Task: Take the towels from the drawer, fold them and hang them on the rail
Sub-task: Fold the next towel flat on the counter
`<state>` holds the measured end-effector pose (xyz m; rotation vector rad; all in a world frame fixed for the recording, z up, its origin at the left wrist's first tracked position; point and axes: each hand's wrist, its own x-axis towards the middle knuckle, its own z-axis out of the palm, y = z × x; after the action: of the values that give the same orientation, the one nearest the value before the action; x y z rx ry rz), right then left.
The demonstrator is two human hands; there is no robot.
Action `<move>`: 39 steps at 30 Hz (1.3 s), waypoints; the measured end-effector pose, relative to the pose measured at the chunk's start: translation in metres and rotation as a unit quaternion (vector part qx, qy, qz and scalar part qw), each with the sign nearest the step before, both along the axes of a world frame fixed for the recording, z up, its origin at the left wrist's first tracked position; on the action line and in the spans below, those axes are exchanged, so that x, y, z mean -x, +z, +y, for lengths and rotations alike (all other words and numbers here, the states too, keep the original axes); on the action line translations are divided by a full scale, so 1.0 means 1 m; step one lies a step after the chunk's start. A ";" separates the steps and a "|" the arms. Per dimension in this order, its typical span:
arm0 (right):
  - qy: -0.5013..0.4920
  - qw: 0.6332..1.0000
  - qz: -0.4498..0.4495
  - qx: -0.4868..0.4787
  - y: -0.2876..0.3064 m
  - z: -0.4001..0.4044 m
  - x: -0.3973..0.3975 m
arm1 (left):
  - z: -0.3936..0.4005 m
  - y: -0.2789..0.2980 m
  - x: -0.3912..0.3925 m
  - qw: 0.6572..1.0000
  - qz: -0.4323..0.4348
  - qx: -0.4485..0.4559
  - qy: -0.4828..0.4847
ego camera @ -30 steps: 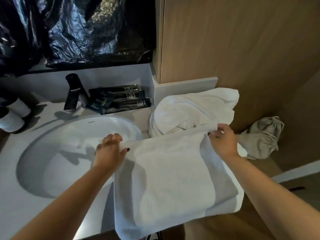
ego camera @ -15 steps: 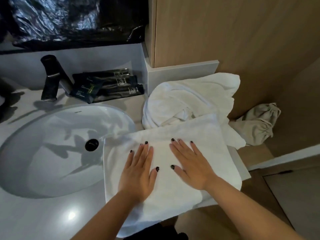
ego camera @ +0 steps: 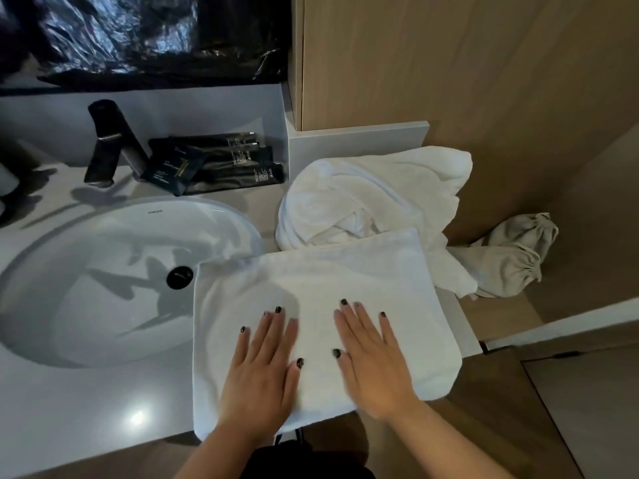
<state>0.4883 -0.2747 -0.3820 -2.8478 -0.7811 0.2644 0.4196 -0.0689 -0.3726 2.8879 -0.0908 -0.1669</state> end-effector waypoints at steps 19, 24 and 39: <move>-0.058 0.936 0.234 -0.258 0.037 -0.068 0.070 | -0.070 0.028 0.097 0.818 -0.078 0.312 0.477; -0.093 0.917 0.267 -0.283 0.026 -0.077 0.100 | -0.102 0.012 0.149 0.766 -0.044 0.406 0.496; -0.498 0.712 0.305 -0.391 0.003 -0.118 0.062 | -0.008 -0.008 0.115 0.680 0.079 0.511 0.520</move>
<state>0.4261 -0.3931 -0.3794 -1.7678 0.6632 0.4904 0.3043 -0.0770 -0.3808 1.4290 1.0897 -0.0849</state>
